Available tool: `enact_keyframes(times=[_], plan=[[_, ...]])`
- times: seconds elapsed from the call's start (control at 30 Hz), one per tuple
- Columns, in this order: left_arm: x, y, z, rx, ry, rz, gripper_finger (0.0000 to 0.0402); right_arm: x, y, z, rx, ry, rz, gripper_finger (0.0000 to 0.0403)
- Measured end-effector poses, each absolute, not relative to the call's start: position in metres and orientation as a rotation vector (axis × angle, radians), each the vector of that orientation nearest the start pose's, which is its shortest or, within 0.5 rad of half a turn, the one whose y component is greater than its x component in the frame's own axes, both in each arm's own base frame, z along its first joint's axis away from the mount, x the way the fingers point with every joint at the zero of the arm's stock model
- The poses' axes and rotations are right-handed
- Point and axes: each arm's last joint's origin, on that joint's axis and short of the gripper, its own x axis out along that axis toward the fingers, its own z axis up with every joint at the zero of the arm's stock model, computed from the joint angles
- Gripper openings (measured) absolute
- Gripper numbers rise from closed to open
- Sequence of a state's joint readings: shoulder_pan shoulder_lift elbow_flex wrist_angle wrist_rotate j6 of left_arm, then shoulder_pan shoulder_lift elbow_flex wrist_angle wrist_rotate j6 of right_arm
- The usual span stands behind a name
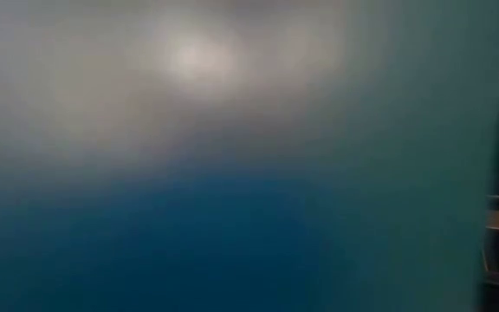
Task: Pick & place jewel cases by type
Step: Put the top right black cd case into the transparent bin
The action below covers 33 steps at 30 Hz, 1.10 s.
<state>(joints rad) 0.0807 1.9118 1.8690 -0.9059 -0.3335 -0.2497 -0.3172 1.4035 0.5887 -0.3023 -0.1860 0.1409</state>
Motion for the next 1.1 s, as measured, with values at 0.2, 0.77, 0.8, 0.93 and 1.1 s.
enact_keyframes(times=[0.2, 0.77, 0.8, 0.93, 1.1], plan=[[0.408, 0.032, 0.327, -0.121, 0.881, 0.501, 0.0003, 0.252, -0.061, 0.178, 0.316, 0.939, -0.130, 0.0005], [0.415, 0.000, 0.297, -0.401, 0.782, 0.588, 0.0003, 0.192, -0.041, 0.216, 0.192, 1.143, -0.218, 0.0008], [0.417, -0.002, 0.294, -0.447, 0.755, 0.587, 0.0003, 0.185, -0.040, 0.215, 0.186, 1.137, -0.231, 0.0009], [0.423, -0.006, 0.288, -0.625, 0.664, 0.592, 0.0004, 0.178, -0.038, 0.219, 0.164, 1.064, -0.233, 0.0006], [0.432, -0.006, 0.275, -0.815, 0.579, 0.514, 0.0004, 0.178, -0.038, 0.218, 0.156, 1.071, -0.227, 0.0005]])
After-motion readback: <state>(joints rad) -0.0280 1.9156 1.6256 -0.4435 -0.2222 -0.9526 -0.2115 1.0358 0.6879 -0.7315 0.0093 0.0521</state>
